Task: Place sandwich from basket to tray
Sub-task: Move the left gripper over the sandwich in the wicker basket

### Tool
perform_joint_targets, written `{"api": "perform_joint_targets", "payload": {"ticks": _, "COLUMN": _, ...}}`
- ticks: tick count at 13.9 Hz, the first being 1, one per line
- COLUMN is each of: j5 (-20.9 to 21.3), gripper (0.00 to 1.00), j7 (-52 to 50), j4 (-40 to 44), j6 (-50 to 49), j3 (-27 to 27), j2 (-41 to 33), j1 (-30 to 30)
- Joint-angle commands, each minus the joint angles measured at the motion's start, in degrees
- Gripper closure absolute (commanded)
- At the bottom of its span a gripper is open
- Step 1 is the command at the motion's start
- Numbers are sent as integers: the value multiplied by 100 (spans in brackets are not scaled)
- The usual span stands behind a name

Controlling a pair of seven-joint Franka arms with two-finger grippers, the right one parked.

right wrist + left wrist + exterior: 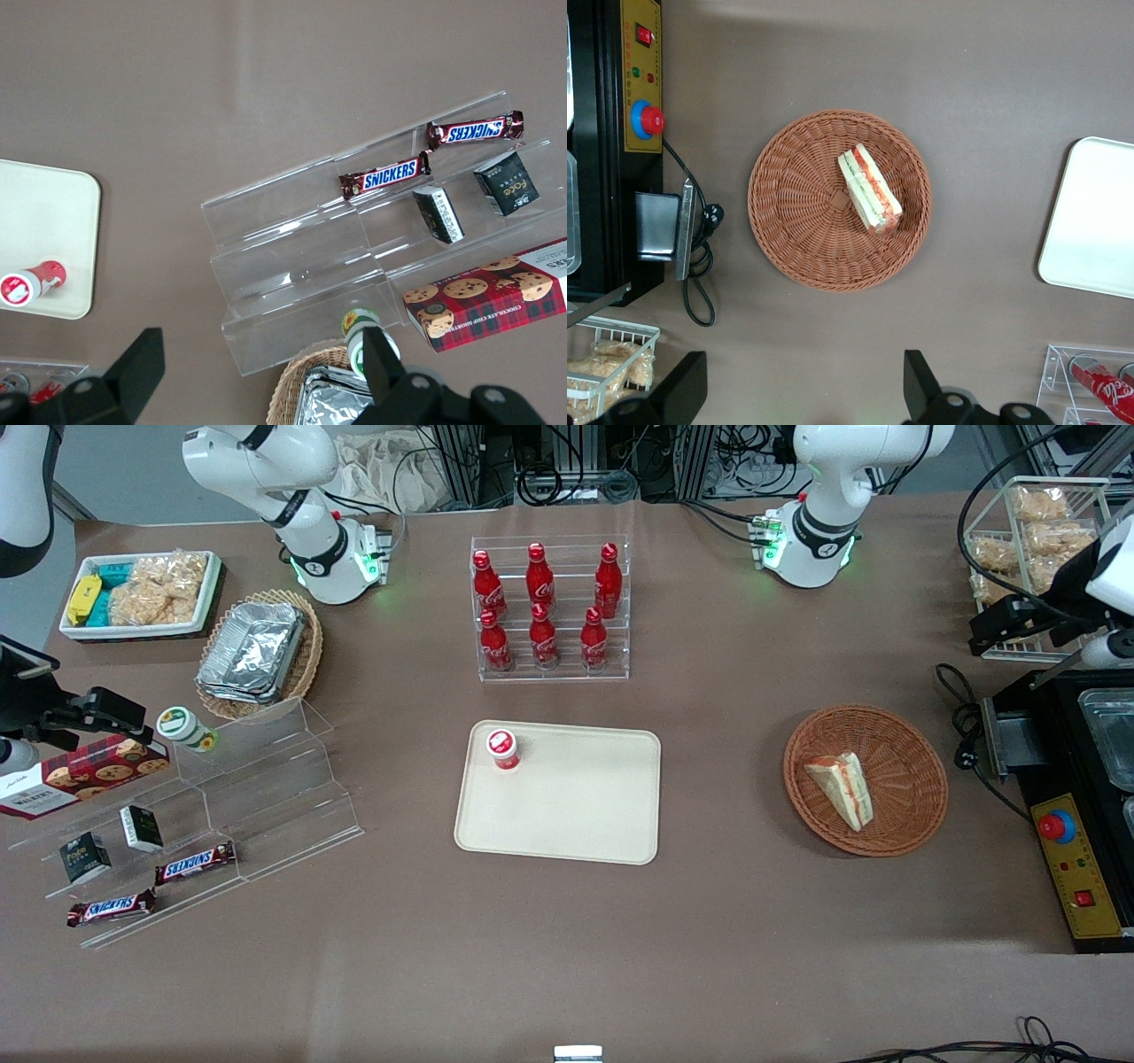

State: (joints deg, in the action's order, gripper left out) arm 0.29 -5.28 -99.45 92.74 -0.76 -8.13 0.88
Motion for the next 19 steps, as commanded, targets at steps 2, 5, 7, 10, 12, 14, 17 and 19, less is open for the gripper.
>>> {"api": "perform_joint_targets", "payload": {"ticks": 2, "j5": -64, "gripper": 0, "j7": 71, "j4": 198, "j6": -151, "j3": 59, "j2": 48, "j1": -44}}
{"api": "perform_joint_targets", "payload": {"ticks": 5, "j5": -38, "gripper": 0, "j7": 80, "j4": 76, "j6": -186, "j3": 59, "j2": 189, "j1": -35}}
{"api": "perform_joint_targets", "payload": {"ticks": 7, "j5": -169, "gripper": 0, "j7": -78, "j4": 93, "j6": -256, "j3": 67, "j2": 434, "j1": -35}}
{"api": "perform_joint_targets", "payload": {"ticks": 10, "j5": -152, "gripper": 0, "j7": -419, "j4": 146, "j6": -47, "j3": 41, "j2": 944, "j1": -44}}
{"api": "perform_joint_targets", "payload": {"ticks": 12, "j5": -170, "gripper": 0, "j7": -1042, "j4": 119, "j6": 261, "j3": 32, "j2": 1286, "j1": -87}}
{"api": "perform_joint_targets", "payload": {"ticks": 14, "j5": -152, "gripper": 0, "j7": -1675, "j4": 93, "j6": 629, "j3": 6, "j2": 1664, "j1": -114}}
{"api": "perform_joint_targets", "payload": {"ticks": 17, "j5": -152, "gripper": 0, "j7": -2502, "j4": 67, "j6": 1104, "j3": -100, "j2": 2209, "j1": -123}}
{"api": "perform_joint_targets", "payload": {"ticks": 19, "j5": -143, "gripper": 0, "j7": -2697, "j4": -187, "j6": 1569, "j3": -108, "j2": 2377, "j1": -236}}
